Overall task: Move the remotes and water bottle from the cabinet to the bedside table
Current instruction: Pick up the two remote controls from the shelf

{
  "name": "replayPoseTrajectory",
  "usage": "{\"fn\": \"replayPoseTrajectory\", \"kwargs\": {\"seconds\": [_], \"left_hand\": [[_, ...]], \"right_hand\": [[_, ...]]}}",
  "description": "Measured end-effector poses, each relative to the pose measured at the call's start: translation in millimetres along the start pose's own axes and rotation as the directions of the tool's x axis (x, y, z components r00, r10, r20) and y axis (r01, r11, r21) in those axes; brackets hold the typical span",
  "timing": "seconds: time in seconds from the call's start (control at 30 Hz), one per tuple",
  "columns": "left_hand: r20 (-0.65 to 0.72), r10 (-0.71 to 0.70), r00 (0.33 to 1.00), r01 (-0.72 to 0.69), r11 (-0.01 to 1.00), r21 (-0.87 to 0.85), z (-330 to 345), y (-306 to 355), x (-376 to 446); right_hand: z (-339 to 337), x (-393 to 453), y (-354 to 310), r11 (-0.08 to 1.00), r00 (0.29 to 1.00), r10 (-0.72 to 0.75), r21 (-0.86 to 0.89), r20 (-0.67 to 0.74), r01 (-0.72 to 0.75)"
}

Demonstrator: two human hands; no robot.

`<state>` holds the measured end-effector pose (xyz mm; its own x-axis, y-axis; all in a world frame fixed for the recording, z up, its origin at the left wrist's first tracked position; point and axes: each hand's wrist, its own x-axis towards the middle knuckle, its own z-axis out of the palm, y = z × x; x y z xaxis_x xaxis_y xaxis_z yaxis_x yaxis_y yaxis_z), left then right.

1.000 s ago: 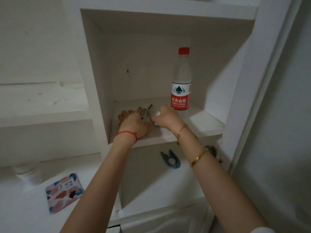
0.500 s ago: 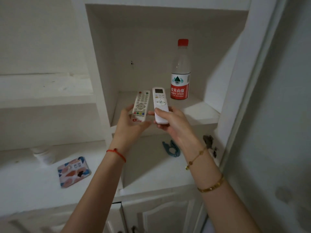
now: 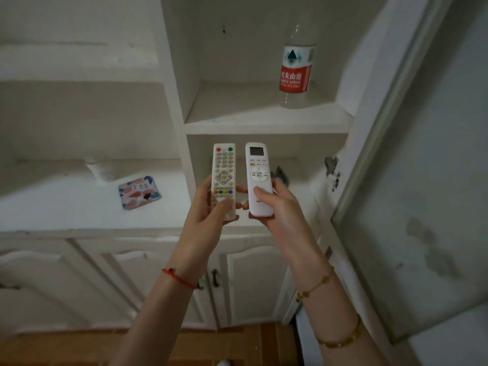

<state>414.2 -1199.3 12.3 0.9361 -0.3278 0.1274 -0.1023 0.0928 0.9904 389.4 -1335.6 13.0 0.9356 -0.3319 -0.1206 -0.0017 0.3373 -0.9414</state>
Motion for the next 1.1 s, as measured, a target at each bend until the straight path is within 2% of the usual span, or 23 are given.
{"fn": "replayPoseTrajectory", "kwargs": {"seconds": [0.27, 0.63, 0.9, 1.1], "left_hand": [[-0.060, -0.149, 0.987, 0.150, 0.988, 0.018, -14.2, -26.5, -60.9], [-0.071, -0.223, 0.972, 0.225, 0.974, 0.019, -41.5, -50.9, -88.7], [-0.263, -0.239, 0.935, 0.246, 0.969, -0.004, -75.1, -54.1, -124.4], [-0.494, -0.235, 0.837, 0.231, 0.970, -0.071, -107.5, -51.1, -171.0]], "right_hand": [[-10.7, -43.1, 49.3, 0.988, 0.989, 0.137, -0.080, 0.048, -0.133], [-3.3, -52.9, 87.5, 0.970, 0.971, 0.231, -0.087, 0.054, -0.226], [34.1, -56.6, 113.9, 0.955, 0.936, 0.287, -0.144, 0.203, -0.261], [84.0, -70.8, 144.4, 0.922, 0.849, 0.360, -0.285, 0.387, -0.262]]}}
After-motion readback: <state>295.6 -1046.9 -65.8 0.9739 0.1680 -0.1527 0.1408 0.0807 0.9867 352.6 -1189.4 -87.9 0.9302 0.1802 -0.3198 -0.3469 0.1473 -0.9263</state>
